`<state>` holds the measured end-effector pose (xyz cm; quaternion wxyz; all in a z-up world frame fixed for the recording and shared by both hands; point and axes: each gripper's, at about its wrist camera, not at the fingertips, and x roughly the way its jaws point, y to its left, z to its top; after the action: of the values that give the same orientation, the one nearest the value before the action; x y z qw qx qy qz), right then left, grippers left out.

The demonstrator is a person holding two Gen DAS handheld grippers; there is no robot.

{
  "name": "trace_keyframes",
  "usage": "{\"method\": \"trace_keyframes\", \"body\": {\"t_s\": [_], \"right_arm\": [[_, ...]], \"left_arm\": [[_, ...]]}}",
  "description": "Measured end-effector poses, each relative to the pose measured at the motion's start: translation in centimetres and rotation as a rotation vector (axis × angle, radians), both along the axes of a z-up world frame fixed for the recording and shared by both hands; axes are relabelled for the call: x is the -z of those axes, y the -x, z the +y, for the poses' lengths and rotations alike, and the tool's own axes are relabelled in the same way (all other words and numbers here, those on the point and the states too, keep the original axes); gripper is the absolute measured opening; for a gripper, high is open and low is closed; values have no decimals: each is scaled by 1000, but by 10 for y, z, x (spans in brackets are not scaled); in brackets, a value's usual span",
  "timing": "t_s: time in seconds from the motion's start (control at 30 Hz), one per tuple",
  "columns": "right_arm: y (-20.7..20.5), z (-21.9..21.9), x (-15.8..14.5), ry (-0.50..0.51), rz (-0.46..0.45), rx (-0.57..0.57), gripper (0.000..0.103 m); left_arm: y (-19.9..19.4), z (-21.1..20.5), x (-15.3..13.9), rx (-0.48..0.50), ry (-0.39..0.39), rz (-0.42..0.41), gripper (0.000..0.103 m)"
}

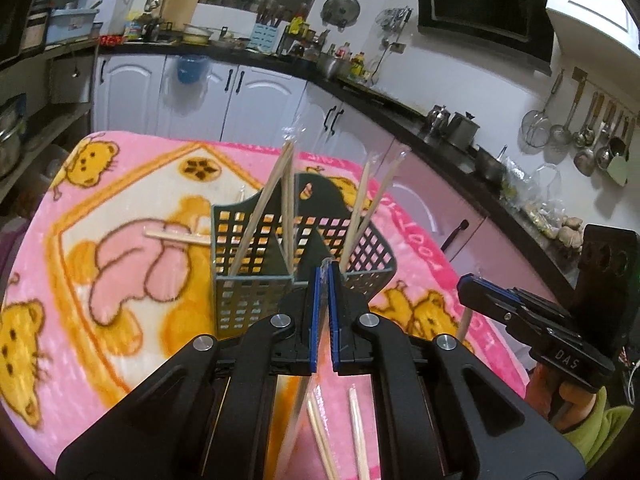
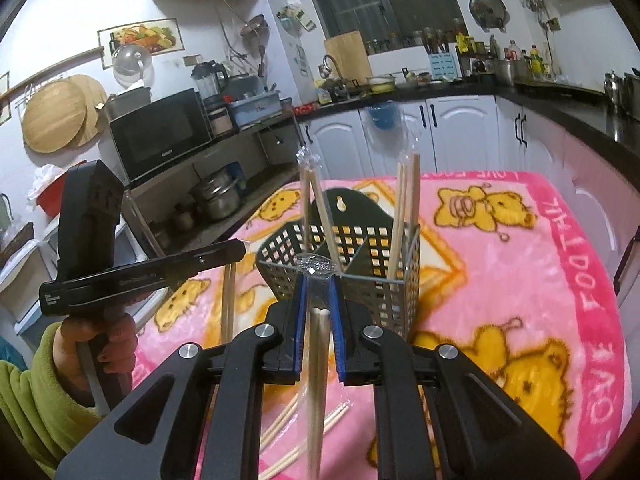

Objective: Organize utensils

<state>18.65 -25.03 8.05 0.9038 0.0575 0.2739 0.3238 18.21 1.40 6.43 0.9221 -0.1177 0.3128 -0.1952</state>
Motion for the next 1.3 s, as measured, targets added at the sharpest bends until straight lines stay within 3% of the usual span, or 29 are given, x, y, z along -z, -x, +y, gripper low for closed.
{"method": "trace_keyframes", "body": {"t_s": [0.8,1.17,1.3], "right_arm": [[3,2,-39,-24,-132,9,12],[-1,3,-42,-9,-133,16,11],[-11,6,-36,15,-94,11,12]], "left_arm": [[2,-19,-43,47,8,-104,2],[-5,-19,-70,39,9,-160,2],[-10,-20,-82,33,10,-182,2]]}}
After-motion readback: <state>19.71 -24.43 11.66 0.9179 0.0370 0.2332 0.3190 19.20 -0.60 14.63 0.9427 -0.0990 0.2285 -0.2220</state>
